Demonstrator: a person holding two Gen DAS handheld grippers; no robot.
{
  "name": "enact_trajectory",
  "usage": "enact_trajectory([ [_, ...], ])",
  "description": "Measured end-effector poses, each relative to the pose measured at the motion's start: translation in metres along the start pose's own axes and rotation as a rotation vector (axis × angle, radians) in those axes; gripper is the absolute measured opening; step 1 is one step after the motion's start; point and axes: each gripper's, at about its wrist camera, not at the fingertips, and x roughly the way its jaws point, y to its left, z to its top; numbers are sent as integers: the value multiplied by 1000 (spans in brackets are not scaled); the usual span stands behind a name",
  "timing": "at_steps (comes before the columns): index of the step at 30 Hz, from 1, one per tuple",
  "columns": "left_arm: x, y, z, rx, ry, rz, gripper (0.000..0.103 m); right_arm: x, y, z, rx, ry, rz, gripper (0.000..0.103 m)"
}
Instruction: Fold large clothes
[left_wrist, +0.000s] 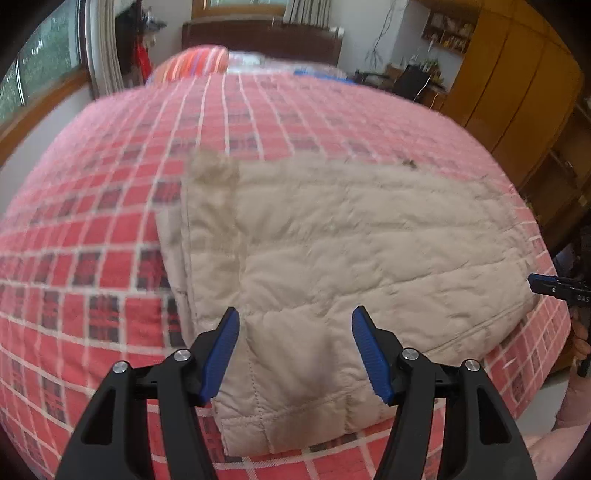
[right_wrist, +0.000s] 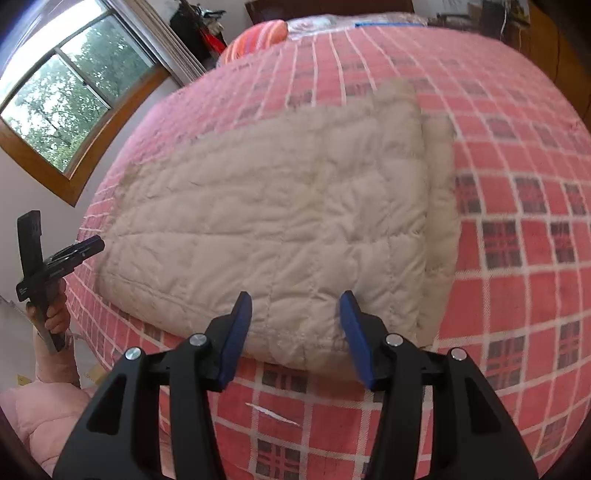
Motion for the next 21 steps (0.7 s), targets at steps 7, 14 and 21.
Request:
enact_trajectory([
  [7, 21, 0, -10, 21, 26, 11, 64, 34, -12, -2, 29, 48, 33, 48],
  [14, 14, -28, 17, 103, 44, 26, 69, 8, -22, -7, 55, -11, 103, 48],
  [21, 0, -131, 94, 269, 114, -160, 85, -52, -50, -26, 91, -124, 71, 63],
])
